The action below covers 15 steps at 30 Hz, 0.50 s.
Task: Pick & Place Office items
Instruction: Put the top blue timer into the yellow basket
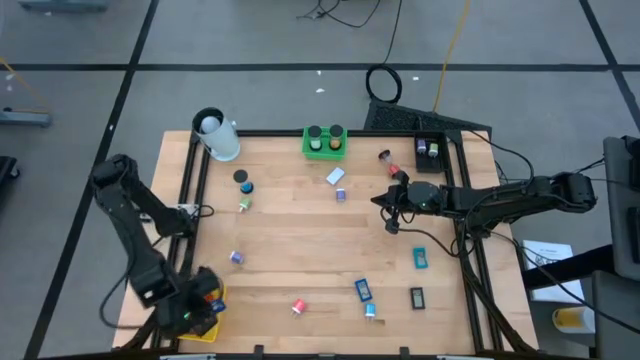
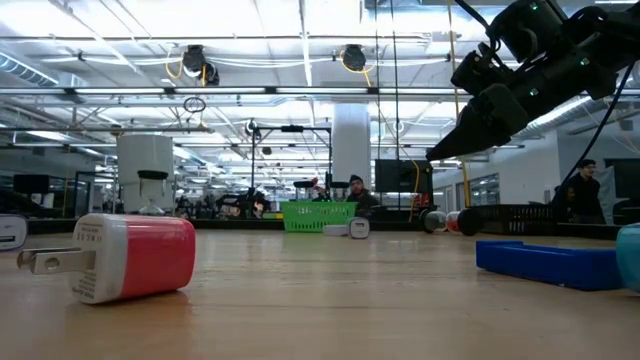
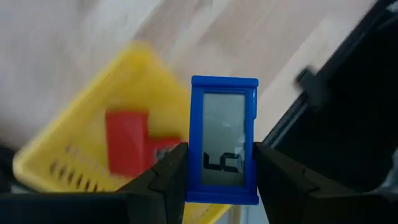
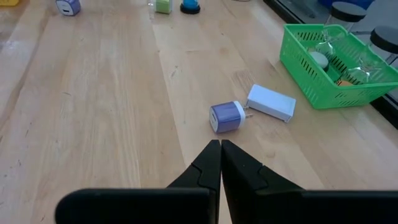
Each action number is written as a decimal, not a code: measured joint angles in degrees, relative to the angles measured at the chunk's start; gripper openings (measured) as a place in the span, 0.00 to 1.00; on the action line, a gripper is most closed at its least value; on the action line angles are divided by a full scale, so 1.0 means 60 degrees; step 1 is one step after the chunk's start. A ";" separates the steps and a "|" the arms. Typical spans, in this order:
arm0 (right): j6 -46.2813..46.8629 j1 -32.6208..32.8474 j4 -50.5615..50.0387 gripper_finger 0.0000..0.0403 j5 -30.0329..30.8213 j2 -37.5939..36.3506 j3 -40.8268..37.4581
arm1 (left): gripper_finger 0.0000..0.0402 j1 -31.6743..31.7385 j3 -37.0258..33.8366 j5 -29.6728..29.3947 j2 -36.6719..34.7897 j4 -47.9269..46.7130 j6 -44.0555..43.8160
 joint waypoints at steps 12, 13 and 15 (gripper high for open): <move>0.0076 0.0002 0.0105 0.01 -0.0002 0.0000 0.0000 | 0.40 -0.1854 -0.0817 -0.0331 0.0336 0.0246 -0.2889; 0.0076 0.0002 0.0125 0.01 -0.0003 0.0000 0.0001 | 0.40 -0.1862 -0.0910 -0.0307 0.0333 0.0421 -0.2879; 0.0076 0.0000 0.0221 0.01 -0.0002 0.0000 0.0001 | 0.41 -0.1840 -0.1089 -0.0231 0.0337 0.0660 -0.2737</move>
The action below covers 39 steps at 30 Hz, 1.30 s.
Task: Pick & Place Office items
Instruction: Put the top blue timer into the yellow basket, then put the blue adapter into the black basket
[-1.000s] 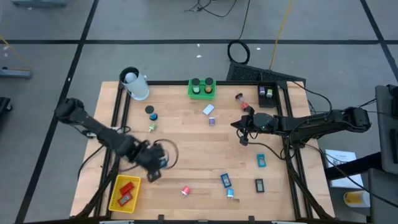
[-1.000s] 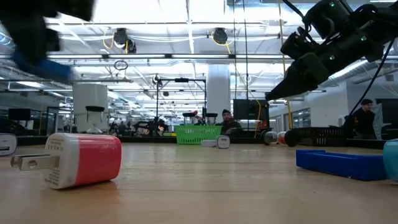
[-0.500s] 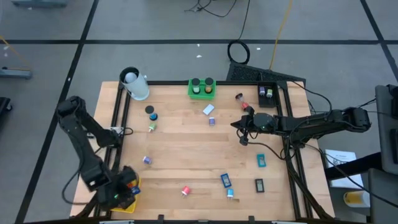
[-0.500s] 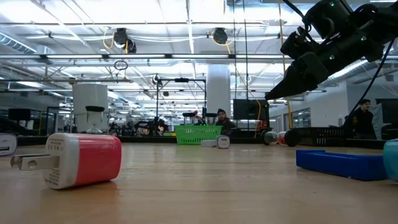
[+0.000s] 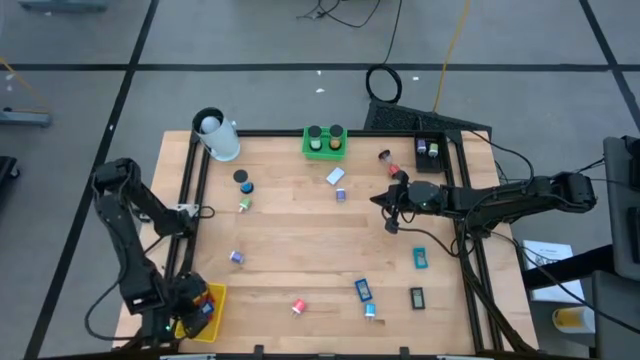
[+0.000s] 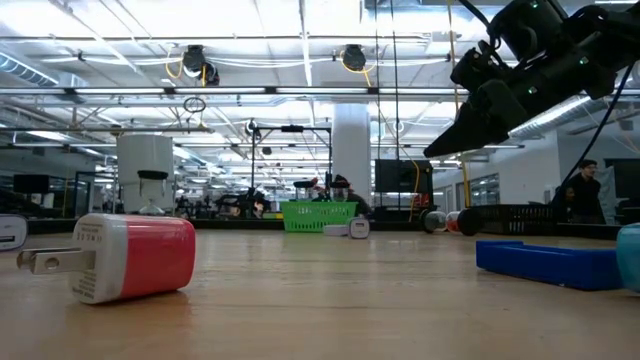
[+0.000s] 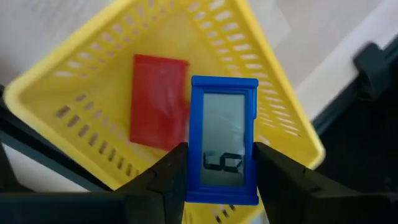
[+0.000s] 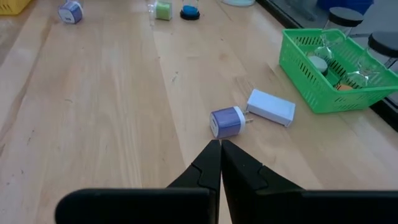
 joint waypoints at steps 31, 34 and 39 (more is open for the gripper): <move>0.0198 0.0003 0.0133 0.01 -0.0233 0.0000 0.0003 | 0.15 0.5361 -0.1335 -0.3872 -0.2323 0.3490 1.0975; 0.0433 0.0003 0.0133 0.01 -0.0226 0.0000 0.0003 | 0.05 0.6754 -0.2650 -0.3315 -0.2606 0.7126 1.3960; 0.0572 0.0003 0.0129 0.01 -0.0211 0.0000 0.0003 | 0.03 0.8952 -0.4641 -0.1378 -0.2373 1.3152 1.6957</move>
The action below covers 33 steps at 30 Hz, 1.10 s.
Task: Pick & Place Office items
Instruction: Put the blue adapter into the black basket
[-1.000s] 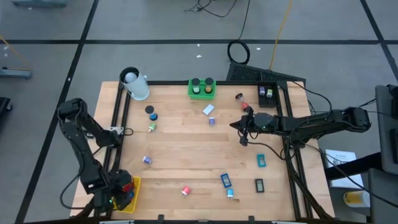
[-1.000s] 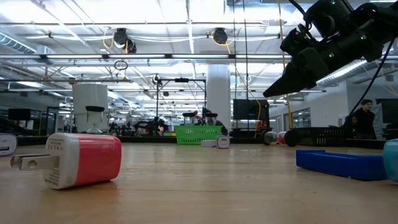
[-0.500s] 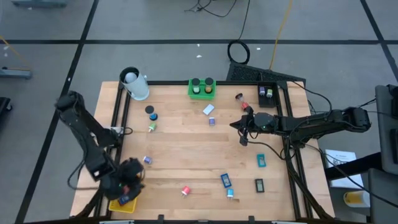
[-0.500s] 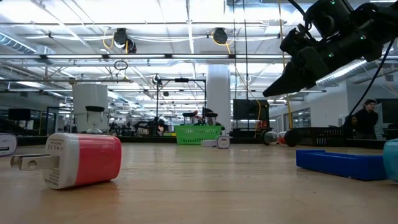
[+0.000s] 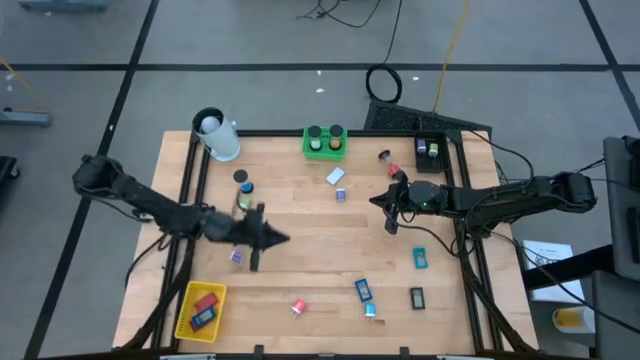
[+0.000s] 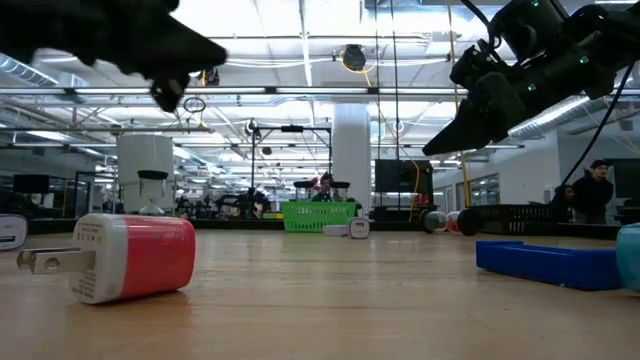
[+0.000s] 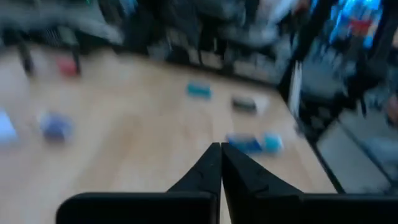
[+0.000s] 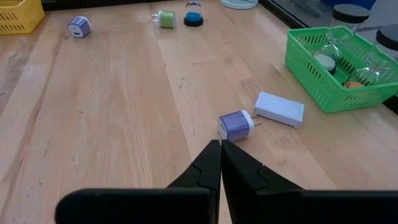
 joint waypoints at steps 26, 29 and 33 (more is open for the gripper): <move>0.3056 0.0036 -0.1662 0.01 0.1234 0.0003 0.0144 | 0.02 0.5116 -0.0627 0.2353 0.0310 0.2449 0.3323; 0.3083 0.0180 -0.2524 0.01 0.1708 0.0004 0.0515 | 0.01 0.5134 -0.0630 0.2358 0.0310 0.2427 0.3349; 0.3468 0.0378 -0.3164 0.01 0.1810 0.0004 0.0924 | 0.02 0.5134 -0.0635 0.2381 0.0369 0.2427 0.3355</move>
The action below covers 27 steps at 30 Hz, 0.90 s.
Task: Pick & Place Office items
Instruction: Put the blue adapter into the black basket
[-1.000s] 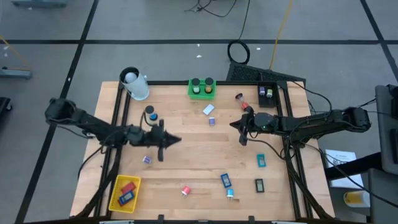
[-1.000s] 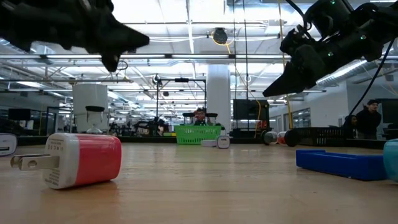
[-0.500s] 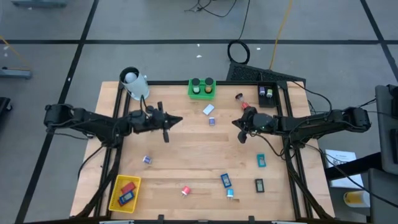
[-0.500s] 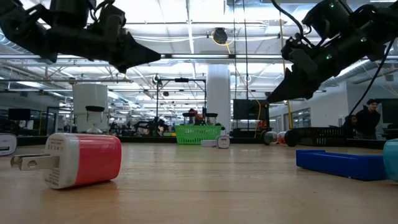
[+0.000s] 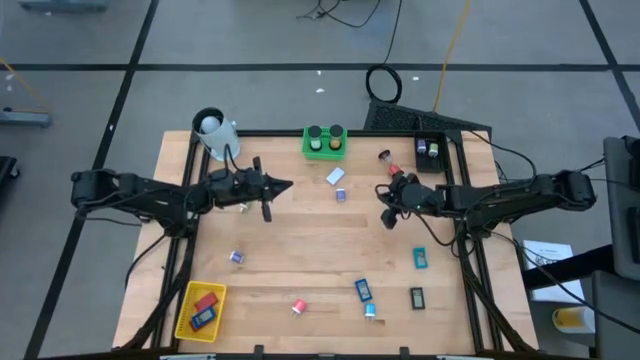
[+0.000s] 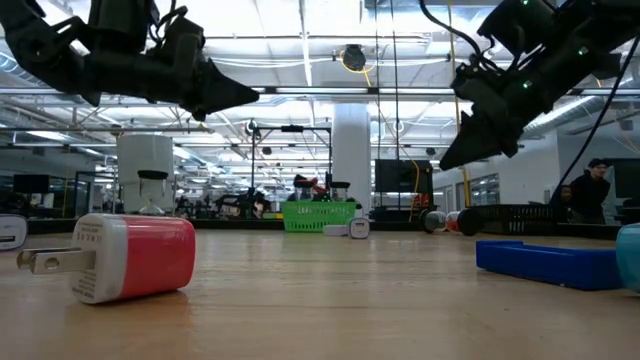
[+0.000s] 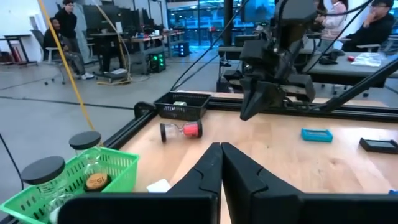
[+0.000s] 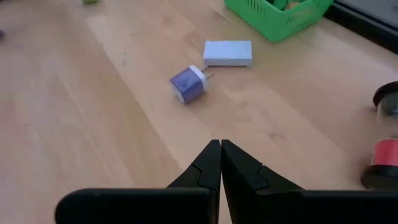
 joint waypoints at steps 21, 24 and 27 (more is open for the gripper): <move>0.2517 0.1824 -0.3292 0.01 0.0755 0.0041 0.1500 | 0.06 -0.0011 -0.0491 -0.0080 0.1927 0.2659 -0.0179; 0.2758 0.1932 -0.3801 0.01 0.0758 0.0312 0.1846 | 0.06 -0.0011 -0.0491 -0.0074 0.1927 0.2661 -0.0123; 0.2787 0.1957 -0.4170 0.01 0.0721 0.0865 0.2230 | 0.06 -0.0011 -0.0491 -0.0069 0.1927 0.2666 -0.0136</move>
